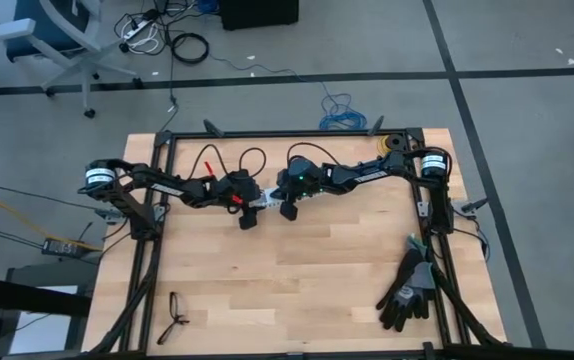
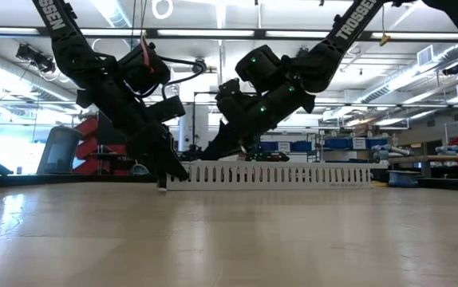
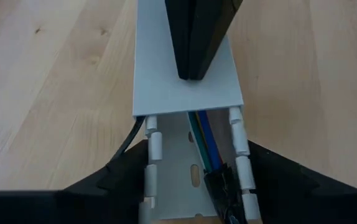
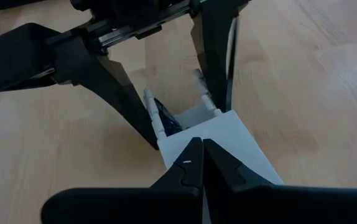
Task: Ziptie cables
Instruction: Close the white cable duct with the white cable duct cover
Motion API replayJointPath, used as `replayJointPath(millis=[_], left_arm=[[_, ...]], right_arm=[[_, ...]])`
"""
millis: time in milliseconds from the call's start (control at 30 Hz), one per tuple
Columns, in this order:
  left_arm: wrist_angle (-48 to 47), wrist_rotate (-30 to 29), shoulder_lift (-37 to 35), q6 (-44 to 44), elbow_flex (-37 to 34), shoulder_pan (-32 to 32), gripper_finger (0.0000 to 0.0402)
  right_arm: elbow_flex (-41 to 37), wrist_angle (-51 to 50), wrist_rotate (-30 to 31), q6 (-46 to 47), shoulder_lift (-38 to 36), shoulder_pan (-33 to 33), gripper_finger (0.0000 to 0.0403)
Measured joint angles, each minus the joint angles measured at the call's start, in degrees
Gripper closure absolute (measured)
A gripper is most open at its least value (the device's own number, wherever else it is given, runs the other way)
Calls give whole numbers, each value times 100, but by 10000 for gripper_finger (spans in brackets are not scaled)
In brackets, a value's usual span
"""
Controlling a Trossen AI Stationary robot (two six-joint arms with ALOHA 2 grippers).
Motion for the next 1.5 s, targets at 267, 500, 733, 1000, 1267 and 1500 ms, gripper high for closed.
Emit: replayJointPath(millis=[267, 500, 733, 1000, 1267, 1500], left_arm=[[41, -6, -20, -258, 44, 0, 105], [-620, -1, -607, -135, 59, -4, 103], [-720, -30, -971, -257, -242, -95, 103], [266, -21, -965, -585, -779, -131, 103], [326, -21, -965, -743, -916, -156, 103], [576, -25, -638, -766, -942, -159, 105]], right_arm=[[-2, -5, 0, 26, 2, 4, 403], [-3, -1, -37, 31, 4, 4, 403], [-8, 15, -47, 33, 7, -2, 403], [-9, 34, -57, 37, 9, -2, 403], [-11, 39, -48, 90, 9, -2, 403], [-13, 65, -39, 90, 11, -4, 403]])
